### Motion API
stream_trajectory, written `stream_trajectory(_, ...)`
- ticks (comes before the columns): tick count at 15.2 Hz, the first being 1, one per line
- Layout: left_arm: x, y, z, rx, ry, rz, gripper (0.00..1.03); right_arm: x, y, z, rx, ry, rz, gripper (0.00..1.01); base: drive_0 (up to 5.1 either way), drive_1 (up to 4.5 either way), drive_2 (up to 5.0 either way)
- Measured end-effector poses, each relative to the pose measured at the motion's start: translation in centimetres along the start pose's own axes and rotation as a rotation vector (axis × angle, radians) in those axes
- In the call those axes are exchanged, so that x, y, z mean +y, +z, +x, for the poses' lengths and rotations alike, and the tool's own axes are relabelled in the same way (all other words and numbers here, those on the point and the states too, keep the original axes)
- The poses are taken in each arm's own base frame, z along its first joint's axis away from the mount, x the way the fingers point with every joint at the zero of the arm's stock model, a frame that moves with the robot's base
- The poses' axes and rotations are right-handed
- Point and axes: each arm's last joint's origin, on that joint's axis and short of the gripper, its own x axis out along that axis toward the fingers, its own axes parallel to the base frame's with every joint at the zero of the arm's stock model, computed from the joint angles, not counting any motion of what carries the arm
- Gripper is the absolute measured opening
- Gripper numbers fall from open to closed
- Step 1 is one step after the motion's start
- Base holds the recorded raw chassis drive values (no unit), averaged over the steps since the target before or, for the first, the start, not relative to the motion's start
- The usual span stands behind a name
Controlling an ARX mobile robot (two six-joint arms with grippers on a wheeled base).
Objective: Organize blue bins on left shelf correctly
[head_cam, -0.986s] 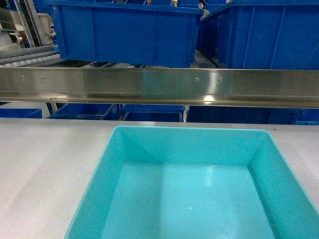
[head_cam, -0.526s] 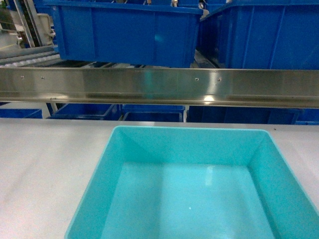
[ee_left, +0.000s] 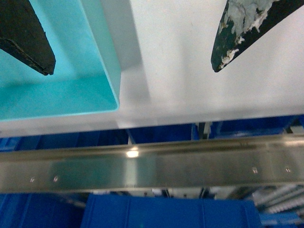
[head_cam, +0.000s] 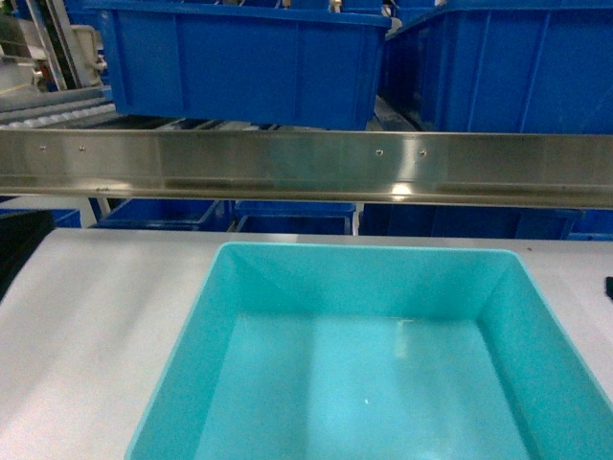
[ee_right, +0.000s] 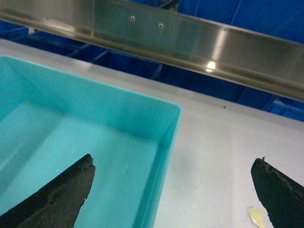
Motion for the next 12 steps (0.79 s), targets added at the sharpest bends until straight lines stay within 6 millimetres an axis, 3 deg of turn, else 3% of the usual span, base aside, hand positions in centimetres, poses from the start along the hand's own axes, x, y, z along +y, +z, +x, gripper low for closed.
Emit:
stream_trajectory(4, -2.5, 0.6, 5.3, 0.272, -0.099, 0.02, 0.98, -1.2, 0.6, 3.9, 0.214, 0.024, 0.039, 0.98, 0.0, 0.0, 0.0)
stream_trajectory(8, -5.4, 0.2, 7.8, 0.499, -0.161, -0.018, 0.98, -2.5, -0.4, 5.8, 0.389, 0.03, 0.094, 0.98, 0.0, 0.0, 0.0)
stream_trajectory(12, -6.8, -2.7, 8.5, 0.633, -0.071, -0.034, 0.98, -2.6, -2.9, 6.0, 0.473, 0.053, 0.092, 0.98, 0.0, 0.0, 0.0)
